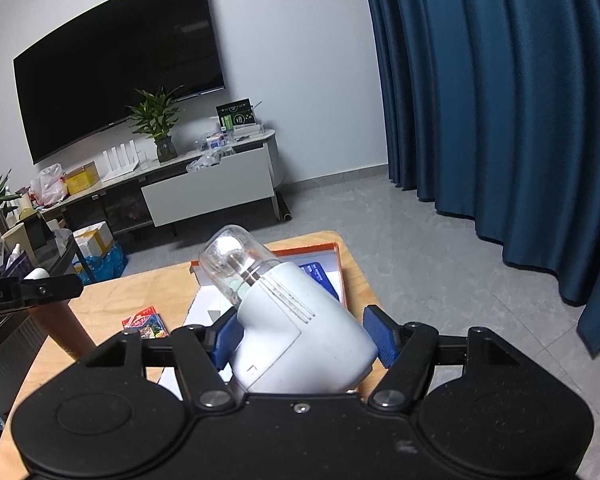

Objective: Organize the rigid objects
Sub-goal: 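Carry the bronze tube and white diffuser over the tray and hold, then lower the diffuser into the tray with the right gripper while the left lowers the tube, open both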

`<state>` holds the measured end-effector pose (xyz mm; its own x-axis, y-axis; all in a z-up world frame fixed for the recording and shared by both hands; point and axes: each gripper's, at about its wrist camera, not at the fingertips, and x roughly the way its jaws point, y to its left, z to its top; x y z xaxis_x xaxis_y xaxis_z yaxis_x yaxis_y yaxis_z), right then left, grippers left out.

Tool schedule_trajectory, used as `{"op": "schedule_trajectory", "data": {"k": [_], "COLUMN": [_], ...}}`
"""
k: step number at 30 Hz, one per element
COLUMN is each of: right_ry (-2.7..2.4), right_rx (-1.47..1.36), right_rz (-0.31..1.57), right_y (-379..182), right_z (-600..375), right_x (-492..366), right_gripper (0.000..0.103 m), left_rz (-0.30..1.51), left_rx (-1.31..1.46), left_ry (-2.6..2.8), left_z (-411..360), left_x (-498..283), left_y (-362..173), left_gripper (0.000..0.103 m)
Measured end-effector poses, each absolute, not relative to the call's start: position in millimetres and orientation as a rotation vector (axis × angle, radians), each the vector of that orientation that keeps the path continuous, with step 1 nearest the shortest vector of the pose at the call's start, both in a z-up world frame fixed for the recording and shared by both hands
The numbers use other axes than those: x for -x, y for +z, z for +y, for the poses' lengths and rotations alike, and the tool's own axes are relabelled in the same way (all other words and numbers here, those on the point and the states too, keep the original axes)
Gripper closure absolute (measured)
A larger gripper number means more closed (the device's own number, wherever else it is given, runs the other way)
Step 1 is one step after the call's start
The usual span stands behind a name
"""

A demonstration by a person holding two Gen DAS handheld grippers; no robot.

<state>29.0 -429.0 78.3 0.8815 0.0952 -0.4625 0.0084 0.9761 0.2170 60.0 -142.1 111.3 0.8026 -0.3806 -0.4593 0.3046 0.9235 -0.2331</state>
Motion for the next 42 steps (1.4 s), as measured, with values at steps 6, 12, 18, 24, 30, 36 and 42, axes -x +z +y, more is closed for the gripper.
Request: {"op": "schedule_trajectory", "data": {"k": [6, 12, 18, 24, 30, 36, 42], "right_ry": [0.045, 0.025, 0.007, 0.005, 0.006, -0.001, -0.012], "right_rx": [-0.204, -0.201, -0.213, -0.220, -0.220, -0.230, -0.237], "right_rz": [0.515, 0.531, 0.539, 0.554, 0.576, 0.592, 0.600], "right_y": [72, 69, 66, 62, 55, 49, 47], "right_z": [-422, -423, -428, -423, -416, -416, -414], "right_x": [-38, -48, -55, -62, -70, -79, -86], "right_gripper": [0.023, 0.023, 0.023, 0.023, 0.023, 0.023, 0.023], "left_rz": [0.542, 0.557, 0.569, 0.584, 0.598, 0.614, 0.624], "left_rx": [0.146, 0.145, 0.143, 0.141, 0.133, 0.125, 0.105], "left_ry": [-0.382, -0.384, -0.387, -0.397, -0.409, -0.408, -0.401], "left_z": [-143, -143, -145, -149, -151, -152, -158], "left_x": [-66, -72, -77, -84, -89, -95, -99], "left_y": [107, 104, 102, 101, 99, 97, 95], "left_gripper": [0.068, 0.068, 0.068, 0.068, 0.068, 0.068, 0.068]}}
